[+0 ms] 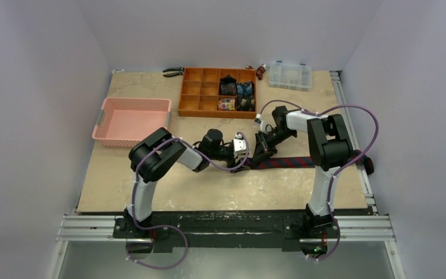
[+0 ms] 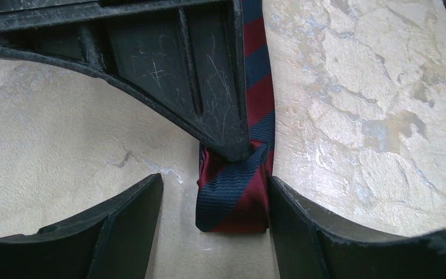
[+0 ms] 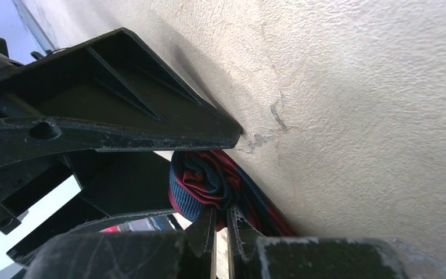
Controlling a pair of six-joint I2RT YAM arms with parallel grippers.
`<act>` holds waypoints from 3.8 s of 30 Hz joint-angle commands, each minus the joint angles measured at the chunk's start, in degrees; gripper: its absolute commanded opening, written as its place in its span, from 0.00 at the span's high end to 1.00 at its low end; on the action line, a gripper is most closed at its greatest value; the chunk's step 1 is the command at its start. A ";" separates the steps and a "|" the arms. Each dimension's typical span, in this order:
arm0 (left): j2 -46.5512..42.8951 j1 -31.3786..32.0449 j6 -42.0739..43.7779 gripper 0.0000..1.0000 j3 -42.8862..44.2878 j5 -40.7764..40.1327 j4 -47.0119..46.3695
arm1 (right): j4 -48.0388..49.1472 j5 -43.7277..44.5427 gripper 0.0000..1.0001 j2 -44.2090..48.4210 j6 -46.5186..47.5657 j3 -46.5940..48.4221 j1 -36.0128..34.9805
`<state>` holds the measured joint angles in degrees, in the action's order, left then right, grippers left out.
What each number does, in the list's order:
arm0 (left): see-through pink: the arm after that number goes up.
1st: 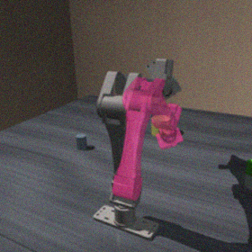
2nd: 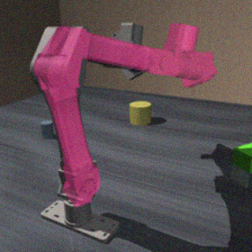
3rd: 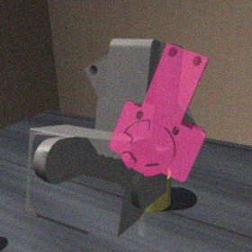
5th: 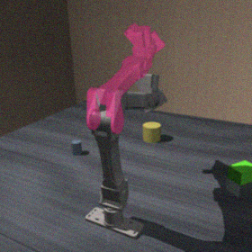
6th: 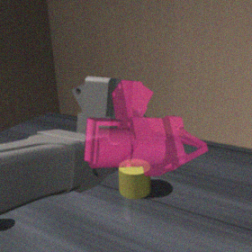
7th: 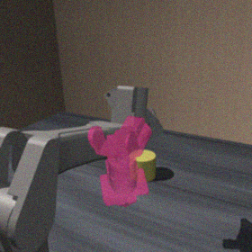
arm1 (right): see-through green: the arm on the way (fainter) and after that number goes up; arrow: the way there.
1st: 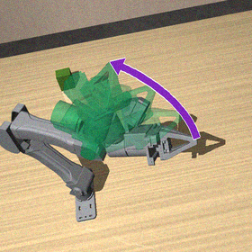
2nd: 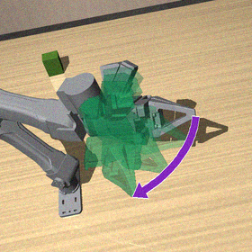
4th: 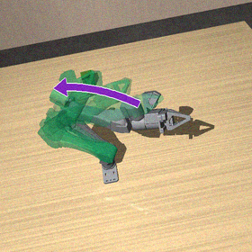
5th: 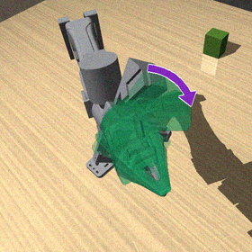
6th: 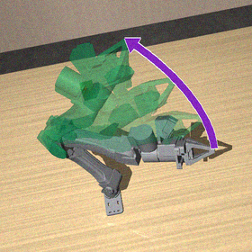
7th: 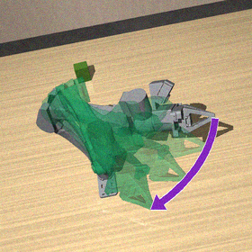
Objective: Roll the ties
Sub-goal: Roll the tie at the center of the board.
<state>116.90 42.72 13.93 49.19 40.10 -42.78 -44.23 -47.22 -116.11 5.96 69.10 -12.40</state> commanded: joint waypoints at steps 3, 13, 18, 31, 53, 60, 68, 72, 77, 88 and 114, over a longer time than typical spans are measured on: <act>6.56 0.07 -12.21 0.35 -1.84 3.67 -10.07 | 1.72 19.25 1.00 -3.62 2.39 -0.40 -3.98; 3.04 0.90 -1.63 0.75 -2.37 -5.86 5.80 | 4.08 17.20 1.00 -5.17 1.55 2.48 -4.28; -1.32 0.94 5.94 0.81 -1.62 -14.62 18.99 | 4.30 11.61 0.94 -5.91 2.16 8.72 -4.82; -2.32 2.13 14.88 0.83 3.29 -20.49 35.50 | 3.03 -5.16 0.61 5.14 -3.07 1.68 -0.24; -0.84 2.57 17.19 0.81 10.03 -16.88 51.05 | 6.21 3.20 0.86 -1.66 -4.32 4.17 -6.11; -1.40 1.16 16.85 0.66 9.70 -10.49 49.98 | 4.67 5.43 1.00 -4.40 -2.15 3.30 -4.78; 1.17 -0.48 16.20 0.61 12.08 -6.50 49.75 | 4.63 8.47 1.00 -7.77 -1.21 3.05 -3.90; 0.25 -0.81 14.95 0.50 10.84 -5.39 47.46 | 4.42 9.82 1.00 -9.04 -1.27 4.04 -3.91; -2.70 -3.57 8.93 0.39 5.04 -2.09 35.13 | 4.41 11.74 1.00 -9.60 -0.85 3.80 -3.85; 2.31 -5.34 -3.16 0.53 -2.51 3.60 3.44 | 3.38 13.05 1.00 -10.83 0.40 3.87 -3.51; -3.60 -0.27 2.95 0.77 4.24 -14.34 36.07 | 3.65 3.56 0.83 -2.40 -6.67 7.54 -5.75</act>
<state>111.13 42.30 16.64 54.61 30.65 -19.09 -41.56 -45.91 -116.38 -0.03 74.91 -17.41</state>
